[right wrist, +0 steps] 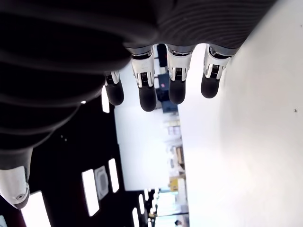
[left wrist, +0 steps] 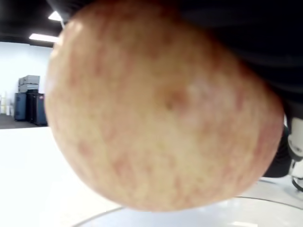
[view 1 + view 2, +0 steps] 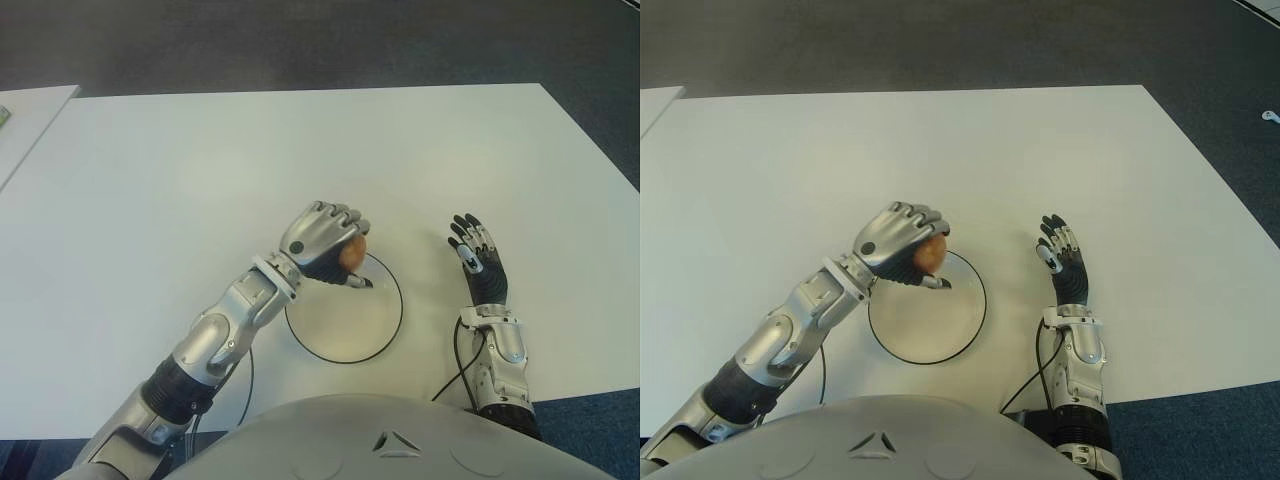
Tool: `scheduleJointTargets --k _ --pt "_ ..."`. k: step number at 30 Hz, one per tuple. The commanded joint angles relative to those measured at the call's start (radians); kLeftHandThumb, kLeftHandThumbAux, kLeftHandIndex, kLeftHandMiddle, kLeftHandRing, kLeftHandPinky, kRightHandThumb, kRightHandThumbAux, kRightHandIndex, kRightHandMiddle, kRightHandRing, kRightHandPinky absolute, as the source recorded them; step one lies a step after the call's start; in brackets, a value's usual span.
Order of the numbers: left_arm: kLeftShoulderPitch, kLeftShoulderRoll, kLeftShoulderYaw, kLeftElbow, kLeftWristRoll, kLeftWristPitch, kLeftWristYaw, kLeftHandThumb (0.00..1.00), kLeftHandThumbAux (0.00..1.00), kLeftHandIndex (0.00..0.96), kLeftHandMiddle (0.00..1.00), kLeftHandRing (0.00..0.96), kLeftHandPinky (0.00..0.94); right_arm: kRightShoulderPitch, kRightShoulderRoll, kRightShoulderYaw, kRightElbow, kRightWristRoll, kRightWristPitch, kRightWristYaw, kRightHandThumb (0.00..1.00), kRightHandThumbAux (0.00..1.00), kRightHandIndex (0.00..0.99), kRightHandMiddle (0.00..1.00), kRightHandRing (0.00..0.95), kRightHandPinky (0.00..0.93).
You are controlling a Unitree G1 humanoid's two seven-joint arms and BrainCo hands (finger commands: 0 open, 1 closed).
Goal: Put the apples into the plate.
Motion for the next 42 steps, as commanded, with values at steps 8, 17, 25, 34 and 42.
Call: scheduleJointTargets --k 8,17,25,34,42 --pt "0.111 -0.004 -0.026 -0.08 0.008 -0.009 -0.058 0.75 0.691 0.444 0.864 0.863 0.846 0.072 0.03 0.016 0.025 -0.002 0.053 -0.007 0.191 0.52 0.109 0.153 0.085 0.038" --pt "0.129 0.009 -0.034 -0.056 0.022 -0.023 -0.108 0.749 0.69 0.445 0.832 0.841 0.822 0.078 0.037 0.022 0.013 -0.003 0.053 -0.01 0.191 0.524 0.116 0.161 0.092 0.048" --pt "0.156 0.002 -0.04 -0.025 0.048 -0.036 -0.052 0.75 0.689 0.446 0.816 0.837 0.819 0.073 0.038 0.022 0.022 0.007 0.055 -0.008 0.184 0.534 0.115 0.166 0.098 0.053" --pt "0.182 -0.004 -0.052 0.016 0.067 -0.043 0.02 0.75 0.688 0.446 0.808 0.835 0.818 0.061 0.036 0.018 0.036 0.014 0.065 -0.006 0.183 0.549 0.115 0.163 0.102 0.082" --pt "0.169 0.001 -0.057 0.04 0.096 -0.055 0.067 0.751 0.688 0.446 0.815 0.838 0.833 0.048 0.034 0.014 0.053 0.029 0.062 0.005 0.198 0.558 0.12 0.168 0.11 0.097"
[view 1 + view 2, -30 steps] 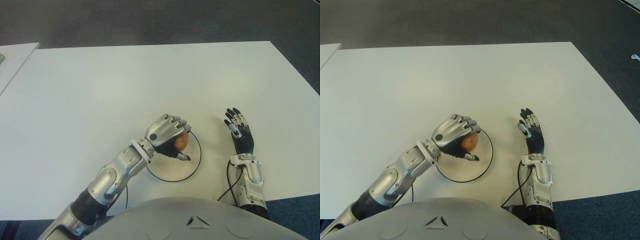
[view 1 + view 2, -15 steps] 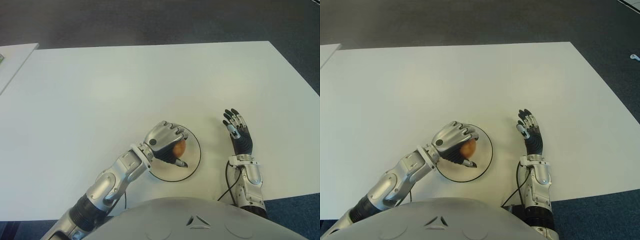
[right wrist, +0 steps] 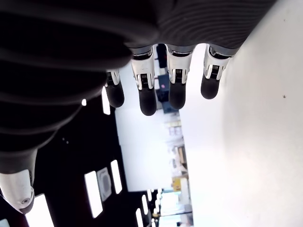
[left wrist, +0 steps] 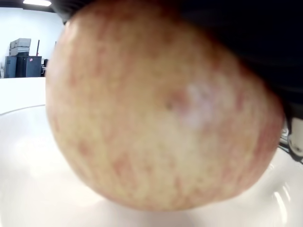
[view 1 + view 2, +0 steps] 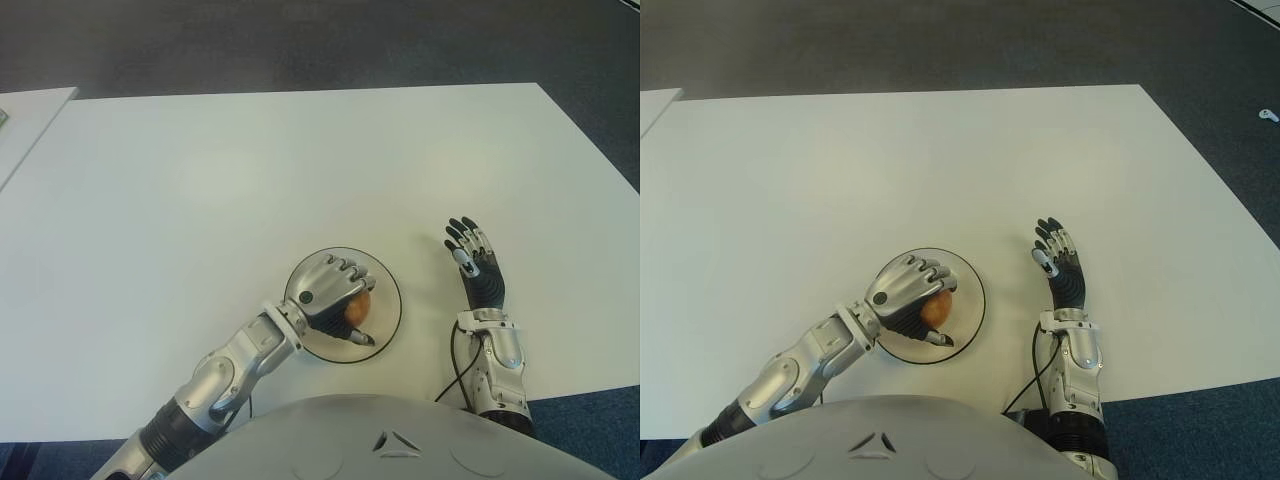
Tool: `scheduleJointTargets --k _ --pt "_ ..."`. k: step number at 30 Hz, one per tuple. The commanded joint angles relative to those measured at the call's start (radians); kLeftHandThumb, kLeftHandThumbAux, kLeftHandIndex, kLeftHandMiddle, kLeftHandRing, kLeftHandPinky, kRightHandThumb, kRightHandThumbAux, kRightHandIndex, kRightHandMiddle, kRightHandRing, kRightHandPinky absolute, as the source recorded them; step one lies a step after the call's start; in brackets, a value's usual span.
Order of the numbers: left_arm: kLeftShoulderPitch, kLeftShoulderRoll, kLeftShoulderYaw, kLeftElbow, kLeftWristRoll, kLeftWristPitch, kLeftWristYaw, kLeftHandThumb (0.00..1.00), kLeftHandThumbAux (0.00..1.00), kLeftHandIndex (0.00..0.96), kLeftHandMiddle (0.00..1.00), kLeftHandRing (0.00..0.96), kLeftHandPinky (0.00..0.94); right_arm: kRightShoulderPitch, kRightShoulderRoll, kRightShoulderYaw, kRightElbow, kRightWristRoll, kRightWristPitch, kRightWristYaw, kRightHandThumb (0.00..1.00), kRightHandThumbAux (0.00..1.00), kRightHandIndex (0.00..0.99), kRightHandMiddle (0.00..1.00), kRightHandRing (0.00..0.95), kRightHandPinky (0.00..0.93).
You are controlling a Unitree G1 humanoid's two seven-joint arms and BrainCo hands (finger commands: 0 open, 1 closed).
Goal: Put the apples into the plate.
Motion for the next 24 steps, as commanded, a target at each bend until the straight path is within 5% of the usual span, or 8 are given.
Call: scheduleJointTargets --k 1,9,12,14,18,24 --pt "-0.015 0.005 0.001 0.018 0.021 -0.015 0.049 0.751 0.688 0.446 0.815 0.839 0.832 0.026 0.018 0.002 0.076 0.015 0.061 0.005 0.199 0.557 0.121 0.169 0.112 0.1" --pt "-0.008 0.0 0.018 0.057 -0.033 -0.062 0.164 0.749 0.688 0.446 0.817 0.836 0.832 0.016 0.018 -0.002 0.084 0.025 0.064 0.011 0.202 0.556 0.124 0.171 0.116 0.101" --pt "-0.001 -0.007 0.026 0.064 -0.073 -0.071 0.162 0.729 0.686 0.442 0.778 0.764 0.724 0.011 0.016 -0.002 0.089 0.024 0.063 0.01 0.201 0.555 0.125 0.175 0.118 0.103" --pt "0.007 -0.009 0.029 0.062 -0.09 -0.071 0.159 0.71 0.691 0.429 0.544 0.517 0.488 0.011 0.016 -0.002 0.089 0.022 0.063 0.007 0.2 0.554 0.127 0.179 0.121 0.108" --pt "0.011 -0.011 0.026 0.06 -0.092 -0.06 0.145 0.418 0.41 0.165 0.171 0.144 0.154 0.006 0.014 -0.002 0.093 0.016 0.068 0.0 0.199 0.548 0.132 0.186 0.124 0.096" --pt "0.018 -0.011 0.027 0.027 -0.063 -0.037 0.126 0.241 0.297 0.018 0.018 0.015 0.017 -0.002 0.014 0.0 0.099 0.007 0.071 -0.012 0.197 0.536 0.133 0.195 0.127 0.086"
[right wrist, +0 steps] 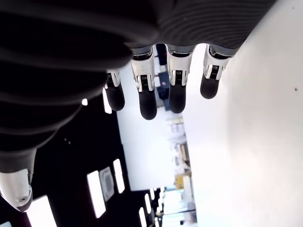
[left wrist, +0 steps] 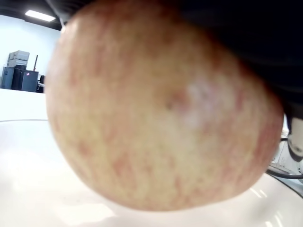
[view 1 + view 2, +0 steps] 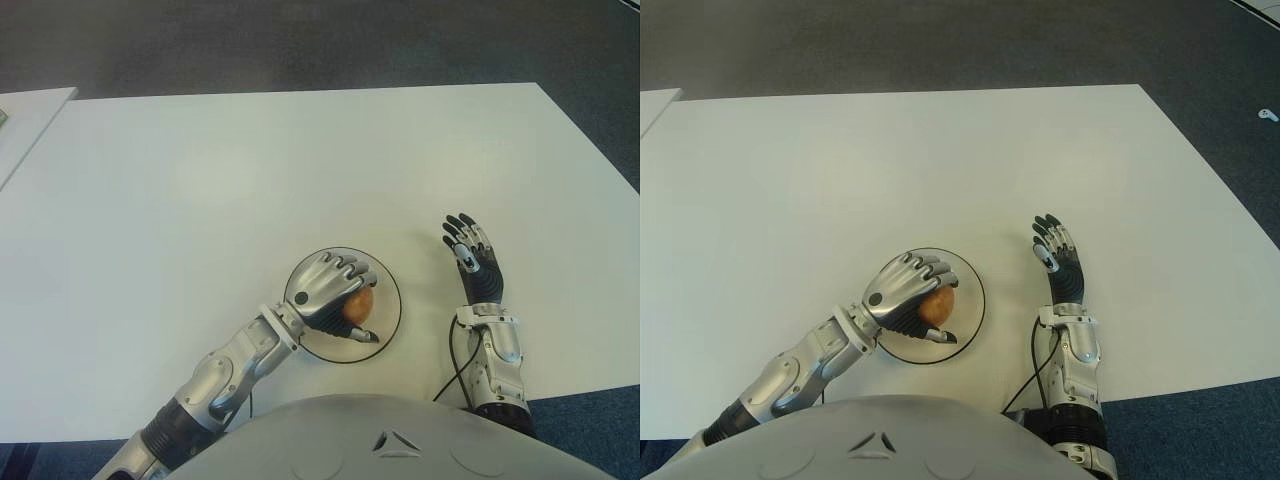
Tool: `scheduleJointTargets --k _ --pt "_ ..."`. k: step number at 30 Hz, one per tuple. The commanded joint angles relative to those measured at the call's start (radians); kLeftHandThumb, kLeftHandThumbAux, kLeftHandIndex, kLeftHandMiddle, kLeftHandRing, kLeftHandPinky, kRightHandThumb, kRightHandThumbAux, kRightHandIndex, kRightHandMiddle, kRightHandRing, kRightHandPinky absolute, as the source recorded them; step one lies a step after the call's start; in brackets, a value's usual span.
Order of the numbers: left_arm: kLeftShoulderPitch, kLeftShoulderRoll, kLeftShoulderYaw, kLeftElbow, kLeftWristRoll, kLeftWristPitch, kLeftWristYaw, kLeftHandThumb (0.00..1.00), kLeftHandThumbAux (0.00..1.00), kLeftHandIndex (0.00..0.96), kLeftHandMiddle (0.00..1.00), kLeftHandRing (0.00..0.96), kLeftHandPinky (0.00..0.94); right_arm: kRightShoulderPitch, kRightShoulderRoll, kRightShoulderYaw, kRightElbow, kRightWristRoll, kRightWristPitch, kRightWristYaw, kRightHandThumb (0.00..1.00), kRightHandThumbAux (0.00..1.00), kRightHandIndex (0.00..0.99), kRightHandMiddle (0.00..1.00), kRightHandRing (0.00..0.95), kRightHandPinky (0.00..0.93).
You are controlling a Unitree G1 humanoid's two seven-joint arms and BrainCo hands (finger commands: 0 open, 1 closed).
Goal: Put the apples into the plate.
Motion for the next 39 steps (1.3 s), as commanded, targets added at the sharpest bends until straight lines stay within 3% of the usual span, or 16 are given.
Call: scheduleJointTargets --k 1,16,39 --pt "0.011 -0.002 0.013 -0.03 0.014 0.027 -0.028 0.234 0.293 0.014 0.014 0.012 0.013 0.032 0.017 0.004 0.07 -0.008 0.065 -0.015 0.198 0.535 0.133 0.196 0.127 0.087" --pt "0.029 0.0 0.035 -0.071 0.019 0.06 -0.045 0.141 0.342 0.0 0.0 0.0 0.0 0.03 0.018 0.011 0.066 -0.008 0.068 -0.014 0.228 0.532 0.137 0.193 0.13 0.111" --pt "0.03 0.017 0.05 -0.087 0.02 0.055 -0.061 0.149 0.304 0.0 0.0 0.0 0.0 0.04 0.019 0.018 0.049 -0.015 0.061 -0.021 0.235 0.542 0.123 0.2 0.13 0.092"
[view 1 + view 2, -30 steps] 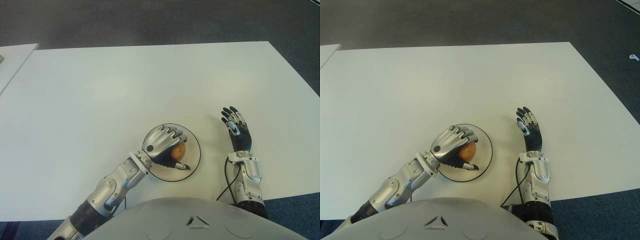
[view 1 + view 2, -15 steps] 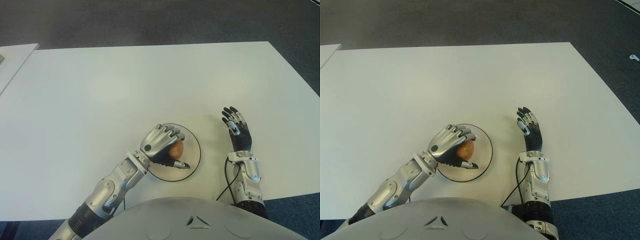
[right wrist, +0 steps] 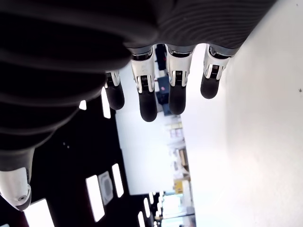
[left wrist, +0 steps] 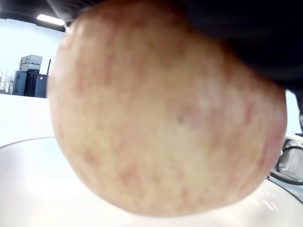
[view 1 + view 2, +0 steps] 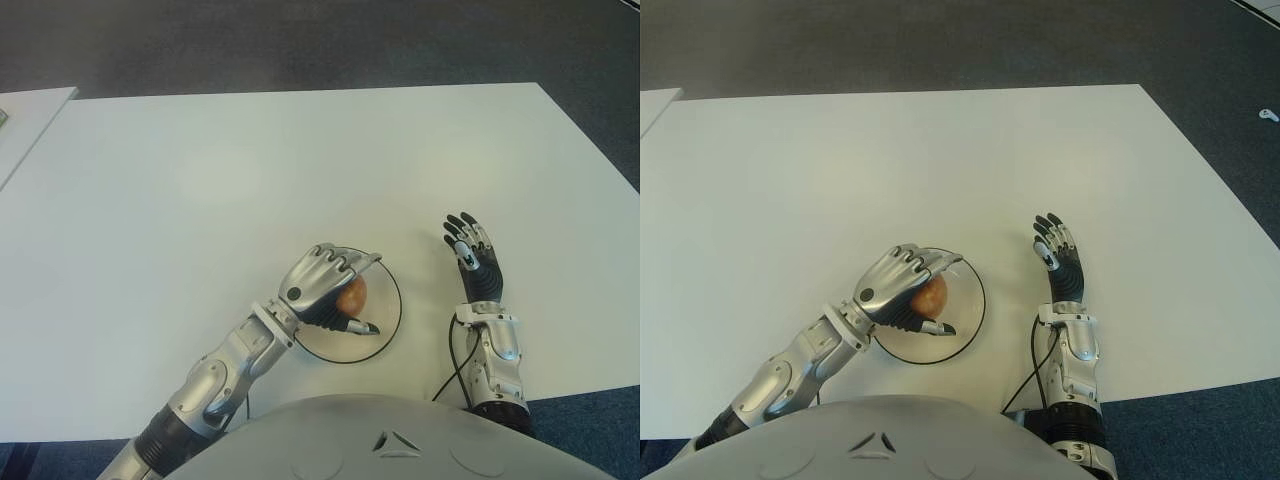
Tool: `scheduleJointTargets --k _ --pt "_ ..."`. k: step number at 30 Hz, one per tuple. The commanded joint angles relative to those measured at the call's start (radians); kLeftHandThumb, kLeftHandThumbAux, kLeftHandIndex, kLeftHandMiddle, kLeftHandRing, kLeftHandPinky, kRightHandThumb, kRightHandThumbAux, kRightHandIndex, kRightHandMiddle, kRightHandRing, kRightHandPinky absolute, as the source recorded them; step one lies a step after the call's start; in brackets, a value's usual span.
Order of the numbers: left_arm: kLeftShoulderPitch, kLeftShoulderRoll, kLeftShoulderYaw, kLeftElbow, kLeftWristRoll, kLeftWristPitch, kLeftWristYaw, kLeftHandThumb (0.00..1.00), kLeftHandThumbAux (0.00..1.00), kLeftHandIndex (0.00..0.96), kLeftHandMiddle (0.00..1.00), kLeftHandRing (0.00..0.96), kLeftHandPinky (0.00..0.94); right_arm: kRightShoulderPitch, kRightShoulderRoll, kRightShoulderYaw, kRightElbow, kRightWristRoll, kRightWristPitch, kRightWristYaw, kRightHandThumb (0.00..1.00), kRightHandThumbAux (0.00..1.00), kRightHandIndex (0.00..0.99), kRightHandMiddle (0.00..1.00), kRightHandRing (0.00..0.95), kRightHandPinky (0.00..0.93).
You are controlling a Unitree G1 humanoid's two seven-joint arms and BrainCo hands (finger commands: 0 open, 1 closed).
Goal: Put the apples into the plate.
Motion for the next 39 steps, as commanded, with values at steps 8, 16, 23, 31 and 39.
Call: scheduleJointTargets --k 8,16,23,31,39 --pt "0.003 0.006 0.016 -0.02 0.016 0.005 -0.021 0.15 0.295 0.0 0.0 0.0 0.0 0.058 0.017 0.019 0.031 -0.019 0.061 -0.01 0.21 0.539 0.132 0.199 0.126 0.076" --pt "0.017 -0.004 0.027 -0.02 0.011 0.004 -0.002 0.168 0.3 0.0 0.0 0.0 0.0 0.062 0.015 0.017 0.028 -0.022 0.065 -0.009 0.194 0.534 0.127 0.191 0.124 0.071" --pt "0.029 -0.01 0.03 -0.027 0.016 0.008 0.0 0.185 0.305 0.0 0.0 0.0 0.0 0.065 0.021 0.015 0.025 -0.023 0.056 -0.011 0.209 0.537 0.123 0.193 0.128 0.101" --pt "0.033 -0.009 0.031 -0.035 0.024 0.008 -0.007 0.192 0.309 0.0 0.0 0.0 0.0 0.074 0.022 0.018 0.011 -0.034 0.065 -0.025 0.209 0.53 0.128 0.195 0.127 0.088" --pt "0.036 -0.006 0.032 -0.047 0.026 0.01 -0.022 0.203 0.313 0.0 0.0 0.0 0.0 0.082 0.02 0.02 0.0 -0.03 0.074 -0.027 0.194 0.528 0.128 0.196 0.126 0.079"
